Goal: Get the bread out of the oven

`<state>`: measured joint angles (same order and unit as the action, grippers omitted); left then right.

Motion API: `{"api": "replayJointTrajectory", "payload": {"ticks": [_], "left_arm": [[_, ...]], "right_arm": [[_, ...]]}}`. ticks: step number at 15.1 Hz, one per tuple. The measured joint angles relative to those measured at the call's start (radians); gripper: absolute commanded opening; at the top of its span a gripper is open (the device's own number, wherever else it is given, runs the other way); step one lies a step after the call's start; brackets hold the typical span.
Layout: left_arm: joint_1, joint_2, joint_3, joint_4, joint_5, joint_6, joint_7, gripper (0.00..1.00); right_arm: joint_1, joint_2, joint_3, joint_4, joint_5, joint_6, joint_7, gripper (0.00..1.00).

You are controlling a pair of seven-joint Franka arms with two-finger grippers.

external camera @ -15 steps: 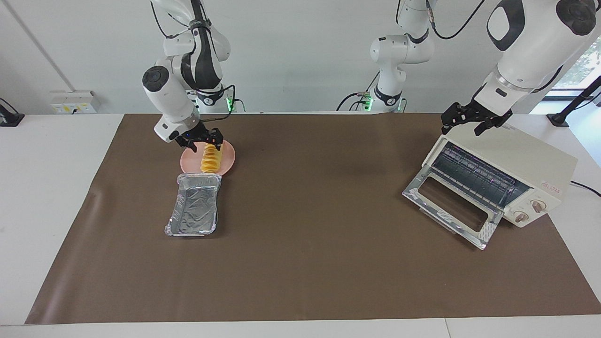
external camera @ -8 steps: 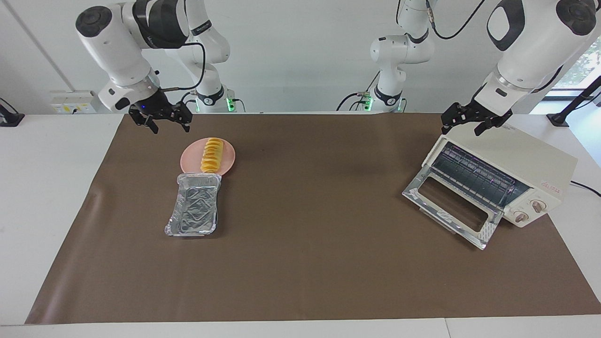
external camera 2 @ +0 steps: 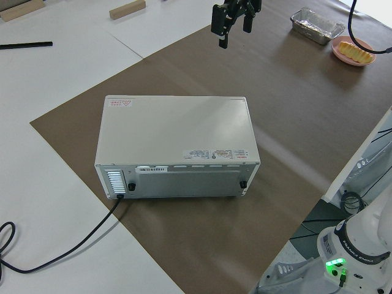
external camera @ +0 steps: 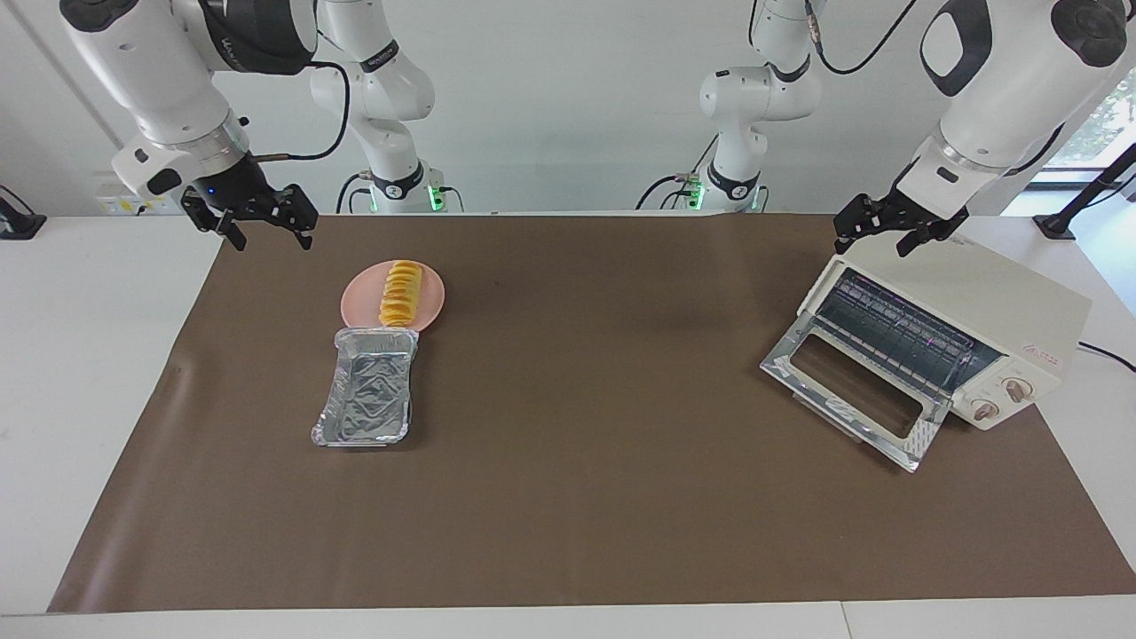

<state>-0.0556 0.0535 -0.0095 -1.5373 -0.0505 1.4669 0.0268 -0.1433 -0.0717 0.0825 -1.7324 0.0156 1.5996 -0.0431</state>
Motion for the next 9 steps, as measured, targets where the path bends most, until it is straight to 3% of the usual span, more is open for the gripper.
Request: {"api": "replayJointTrajectory", "payload": {"ticks": [9], "left_arm": [[0.000,0.000,0.000,0.000,0.000,0.000,0.000,1.00]], "right_arm": [[-0.021,0.019,-0.001,0.015,-0.025,-0.001,0.000,0.99]]}}
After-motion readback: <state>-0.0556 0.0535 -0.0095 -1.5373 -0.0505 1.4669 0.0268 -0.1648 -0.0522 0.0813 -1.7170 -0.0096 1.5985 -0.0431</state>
